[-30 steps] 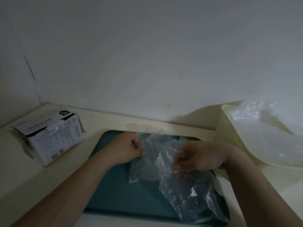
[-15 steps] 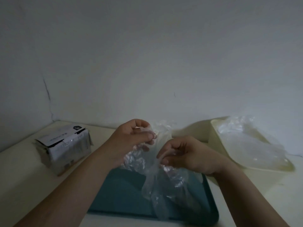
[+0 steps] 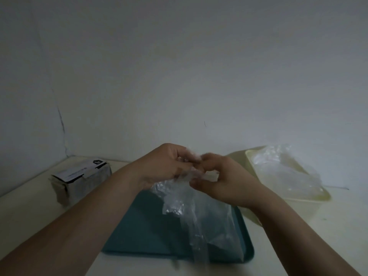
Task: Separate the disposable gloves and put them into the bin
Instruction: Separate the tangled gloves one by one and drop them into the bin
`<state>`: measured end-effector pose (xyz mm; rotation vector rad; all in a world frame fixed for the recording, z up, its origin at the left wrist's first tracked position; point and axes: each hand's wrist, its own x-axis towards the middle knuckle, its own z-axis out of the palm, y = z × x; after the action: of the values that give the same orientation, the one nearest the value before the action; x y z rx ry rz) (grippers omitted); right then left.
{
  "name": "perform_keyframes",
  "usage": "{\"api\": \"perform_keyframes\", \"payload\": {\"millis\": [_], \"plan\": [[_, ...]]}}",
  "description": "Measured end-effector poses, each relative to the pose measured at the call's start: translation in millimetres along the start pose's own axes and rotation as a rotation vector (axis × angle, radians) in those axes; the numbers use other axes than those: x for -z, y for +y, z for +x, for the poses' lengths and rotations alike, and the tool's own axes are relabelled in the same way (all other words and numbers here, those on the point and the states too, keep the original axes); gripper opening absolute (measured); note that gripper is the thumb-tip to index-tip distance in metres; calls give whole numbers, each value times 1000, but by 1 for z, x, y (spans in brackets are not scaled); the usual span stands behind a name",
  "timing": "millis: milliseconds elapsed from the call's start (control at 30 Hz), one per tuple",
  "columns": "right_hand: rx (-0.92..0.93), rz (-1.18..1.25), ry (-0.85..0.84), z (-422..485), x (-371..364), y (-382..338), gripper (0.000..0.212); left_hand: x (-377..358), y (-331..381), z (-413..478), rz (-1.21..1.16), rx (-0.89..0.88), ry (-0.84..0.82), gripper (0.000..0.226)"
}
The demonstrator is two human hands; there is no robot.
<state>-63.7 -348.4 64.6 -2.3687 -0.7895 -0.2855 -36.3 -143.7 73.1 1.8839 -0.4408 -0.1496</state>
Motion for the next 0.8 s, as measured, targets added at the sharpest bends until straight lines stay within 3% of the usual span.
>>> {"api": "perform_keyframes", "payload": {"millis": [133,333,433,567,667,800], "plan": [[-15,114,13,-2,1,8,18,4,-4,-3,-40,-12,22,11],[-265,615,72,-11,-10,34,35,28,-14,-5,-118,-21,169,26],[-311,788,102,-13,-14,41,33,36,-27,-2,-396,50,175,48],[-359,960,218,-10,-17,41,27,24,-66,2,-822,142,-42,86],[-426,1072,270,-6,-21,39,20,1,-86,4,-937,177,-96,75],[-491,1036,205,-9,-28,47,21,-11,-80,11,-819,242,49,38]]}}
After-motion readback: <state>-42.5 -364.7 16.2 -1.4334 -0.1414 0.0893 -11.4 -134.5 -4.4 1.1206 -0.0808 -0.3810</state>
